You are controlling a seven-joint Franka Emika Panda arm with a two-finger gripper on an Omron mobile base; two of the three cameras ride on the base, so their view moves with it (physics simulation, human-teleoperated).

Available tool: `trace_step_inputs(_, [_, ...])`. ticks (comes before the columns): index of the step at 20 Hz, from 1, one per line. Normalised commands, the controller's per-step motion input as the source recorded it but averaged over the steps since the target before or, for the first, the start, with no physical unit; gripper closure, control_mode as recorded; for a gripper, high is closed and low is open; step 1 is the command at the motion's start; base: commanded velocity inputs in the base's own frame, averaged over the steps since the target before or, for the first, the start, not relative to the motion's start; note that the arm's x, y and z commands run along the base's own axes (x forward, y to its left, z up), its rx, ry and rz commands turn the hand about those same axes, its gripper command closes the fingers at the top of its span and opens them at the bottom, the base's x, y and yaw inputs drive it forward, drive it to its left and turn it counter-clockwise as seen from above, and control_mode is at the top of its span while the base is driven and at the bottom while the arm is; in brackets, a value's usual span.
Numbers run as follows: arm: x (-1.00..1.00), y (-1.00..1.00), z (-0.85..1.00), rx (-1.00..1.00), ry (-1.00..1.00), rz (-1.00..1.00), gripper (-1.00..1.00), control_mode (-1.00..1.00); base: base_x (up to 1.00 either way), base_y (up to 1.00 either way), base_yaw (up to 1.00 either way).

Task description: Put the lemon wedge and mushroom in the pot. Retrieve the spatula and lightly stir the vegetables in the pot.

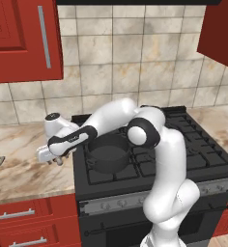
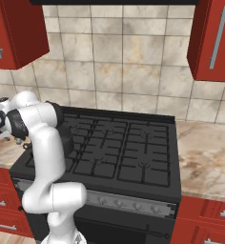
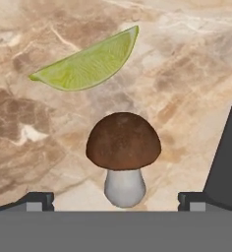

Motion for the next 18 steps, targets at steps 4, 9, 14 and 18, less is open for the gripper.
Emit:
trace_step_inputs(4, [0.2,0.0,-0.11,0.0,0.0,0.01,-1.0,-1.0,0.0,0.0,0.0])
trace_step_inputs(9, [0.08,0.0,-0.31,0.0,0.02,0.0,-1.0,-1.0,0.0,0.0,0.0])
trace_step_inputs(14, [0.0,0.01,-0.28,0.0,0.04,0.0,-1.0,-1.0,0.0,0.0,0.0])
trace_step_inputs(18, [0.0,0.01,-0.04,0.0,0.0,0.0,-1.0,-1.0,0.0,0.0,0.0])
